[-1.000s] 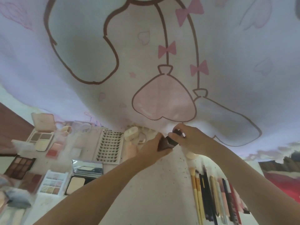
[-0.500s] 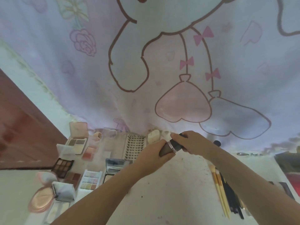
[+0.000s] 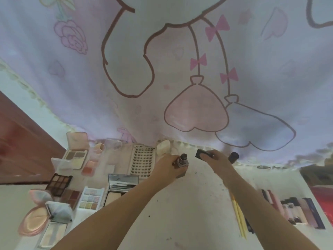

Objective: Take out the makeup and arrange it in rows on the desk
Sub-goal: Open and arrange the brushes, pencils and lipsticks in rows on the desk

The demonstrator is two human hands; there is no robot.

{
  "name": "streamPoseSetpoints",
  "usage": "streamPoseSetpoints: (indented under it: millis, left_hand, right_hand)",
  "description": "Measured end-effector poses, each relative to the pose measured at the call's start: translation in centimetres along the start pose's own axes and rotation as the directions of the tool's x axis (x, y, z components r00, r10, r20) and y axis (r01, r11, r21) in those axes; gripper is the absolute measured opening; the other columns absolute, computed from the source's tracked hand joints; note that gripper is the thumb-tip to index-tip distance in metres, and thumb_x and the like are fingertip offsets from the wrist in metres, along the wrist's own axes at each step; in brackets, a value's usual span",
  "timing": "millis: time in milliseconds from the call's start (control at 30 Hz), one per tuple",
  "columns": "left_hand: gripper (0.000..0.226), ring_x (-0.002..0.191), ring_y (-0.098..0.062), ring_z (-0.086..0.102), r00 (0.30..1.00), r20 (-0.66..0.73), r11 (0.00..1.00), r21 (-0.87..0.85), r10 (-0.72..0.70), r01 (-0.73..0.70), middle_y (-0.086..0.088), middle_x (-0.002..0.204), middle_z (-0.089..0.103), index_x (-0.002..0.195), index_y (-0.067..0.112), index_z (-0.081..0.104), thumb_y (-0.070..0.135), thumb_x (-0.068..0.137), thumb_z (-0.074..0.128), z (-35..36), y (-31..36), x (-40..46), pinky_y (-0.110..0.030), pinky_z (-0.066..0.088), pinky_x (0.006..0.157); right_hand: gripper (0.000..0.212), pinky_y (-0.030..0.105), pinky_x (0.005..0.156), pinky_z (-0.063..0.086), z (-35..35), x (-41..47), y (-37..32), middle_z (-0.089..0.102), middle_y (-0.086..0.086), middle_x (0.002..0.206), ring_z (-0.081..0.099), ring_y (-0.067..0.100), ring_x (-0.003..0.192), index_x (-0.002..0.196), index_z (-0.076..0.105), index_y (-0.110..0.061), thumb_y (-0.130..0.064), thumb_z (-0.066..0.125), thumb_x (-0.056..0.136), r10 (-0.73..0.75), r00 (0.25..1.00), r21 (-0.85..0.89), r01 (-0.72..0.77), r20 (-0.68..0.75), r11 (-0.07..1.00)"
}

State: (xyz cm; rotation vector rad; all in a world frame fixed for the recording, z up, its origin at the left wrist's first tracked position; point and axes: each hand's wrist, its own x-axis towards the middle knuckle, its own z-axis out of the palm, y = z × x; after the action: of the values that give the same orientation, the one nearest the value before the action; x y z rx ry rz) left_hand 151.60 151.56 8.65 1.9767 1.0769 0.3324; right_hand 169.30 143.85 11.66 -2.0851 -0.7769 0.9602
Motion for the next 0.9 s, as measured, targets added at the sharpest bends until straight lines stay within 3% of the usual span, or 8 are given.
streamPoseSetpoints:
  millis: [67, 167, 267, 333, 400, 600, 767, 900]
  left_hand:
    - [0.019, 0.055, 0.001, 0.049, 0.998, -0.052, 0.999, 0.005, -0.039, 0.039, 0.011, 0.066, 0.053, 0.078, 0.014, 0.063, 0.033, 0.082, 0.065, 0.7, 0.4, 1.9, -0.005, 0.037, 0.054]
    - [0.021, 0.060, 0.003, 0.048, 0.991, -0.108, 0.996, 0.041, -0.078, 0.082, 0.016, 0.068, 0.049, 0.067, 0.031, 0.050, 0.036, 0.078, 0.068, 1.7, 0.8, 4.5, -0.012, 0.032, 0.051]
    - [0.020, 0.076, -0.009, 0.051, 0.983, -0.134, 0.985, 0.099, -0.128, 0.141, 0.012, 0.085, 0.052, 0.085, 0.030, 0.050, 0.040, 0.078, 0.066, 2.4, 0.9, 6.6, -0.020, 0.035, 0.062]
    - [0.027, 0.090, -0.017, 0.054, 0.981, -0.127, 0.980, 0.116, -0.145, 0.160, 0.004, 0.101, 0.054, 0.099, 0.024, 0.055, 0.037, 0.079, 0.067, 2.8, 0.8, 7.8, -0.033, 0.045, 0.077]
    - [0.034, 0.101, -0.020, 0.053, 0.985, -0.111, 0.985, 0.096, -0.130, 0.141, -0.001, 0.112, 0.053, 0.111, 0.017, 0.056, 0.030, 0.081, 0.067, 3.0, 0.5, 8.6, -0.036, 0.044, 0.089]
    - [0.041, 0.108, -0.024, 0.050, 0.985, -0.115, 0.985, 0.099, -0.126, 0.138, -0.005, 0.117, 0.049, 0.120, 0.012, 0.053, 0.025, 0.084, 0.065, 3.2, -0.5, 9.8, -0.036, 0.042, 0.093]
    - [0.061, 0.119, -0.025, 0.044, 0.972, -0.208, 0.977, 0.161, -0.106, 0.140, -0.007, 0.133, 0.043, 0.134, 0.016, 0.038, 0.036, 0.084, 0.064, 2.9, -0.2, 7.9, -0.039, 0.044, 0.094]
    - [0.048, 0.111, -0.022, 0.048, 0.909, -0.405, 0.989, 0.140, 0.101, -0.048, -0.006, 0.125, 0.048, 0.127, 0.017, 0.041, 0.023, 0.085, 0.063, 3.9, 1.4, 3.4, -0.029, 0.042, 0.090]
  right_hand:
    - [0.012, 0.030, 0.055, 0.037, 0.7, 1.1, 1.3, 0.047, 0.000, 0.061, 0.045, 0.016, 0.055, 0.076, 0.054, -0.019, -0.026, 0.062, 0.082, -0.013, 0.998, -0.005, 0.013, -0.055, 1.000]
    - [0.012, 0.031, 0.058, 0.042, 1.4, 3.0, 2.6, 0.050, 0.003, 0.065, 0.048, 0.018, 0.058, 0.074, 0.052, -0.013, -0.017, 0.061, 0.079, 0.043, 0.999, 0.055, -0.041, -0.026, 0.998]
    - [0.014, 0.025, 0.057, 0.037, 2.3, 4.9, 3.8, 0.050, 0.001, 0.072, 0.049, 0.018, 0.067, 0.086, 0.052, -0.009, -0.015, 0.062, 0.078, 0.002, 1.000, -0.040, -0.002, 0.001, 0.999]
    - [0.026, 0.023, 0.068, 0.039, 3.2, 6.0, 4.4, 0.056, 0.000, 0.090, 0.053, 0.018, 0.084, 0.106, 0.048, -0.011, -0.013, 0.062, 0.083, -0.042, 0.999, -0.031, 0.042, 0.008, 0.999]
    - [0.025, 0.019, 0.074, 0.039, 4.0, 6.9, 4.6, 0.056, -0.003, 0.097, 0.054, 0.014, 0.089, 0.111, 0.043, -0.015, -0.013, 0.056, 0.089, -0.092, 0.996, -0.054, 0.093, 0.010, 0.994]
    - [0.027, 0.044, 0.083, 0.050, 5.2, 8.5, 3.9, 0.062, 0.009, 0.104, 0.060, 0.028, 0.095, 0.113, 0.046, -0.012, -0.008, 0.053, 0.087, -0.133, 0.990, -0.203, 0.119, -0.055, 0.972]
    - [0.033, 0.023, 0.084, 0.040, 3.9, 7.3, 2.6, 0.055, 0.009, 0.118, 0.055, 0.025, 0.106, 0.123, 0.046, -0.009, -0.017, 0.054, 0.092, -0.152, 0.988, -0.312, 0.157, 0.041, 0.937]
    - [0.032, 0.018, 0.098, 0.030, -1.0, 4.0, 2.0, 0.048, -0.002, 0.131, 0.048, 0.015, 0.119, 0.127, 0.051, -0.019, -0.019, 0.049, 0.095, -0.340, 0.940, -0.387, 0.323, 0.024, 0.864]
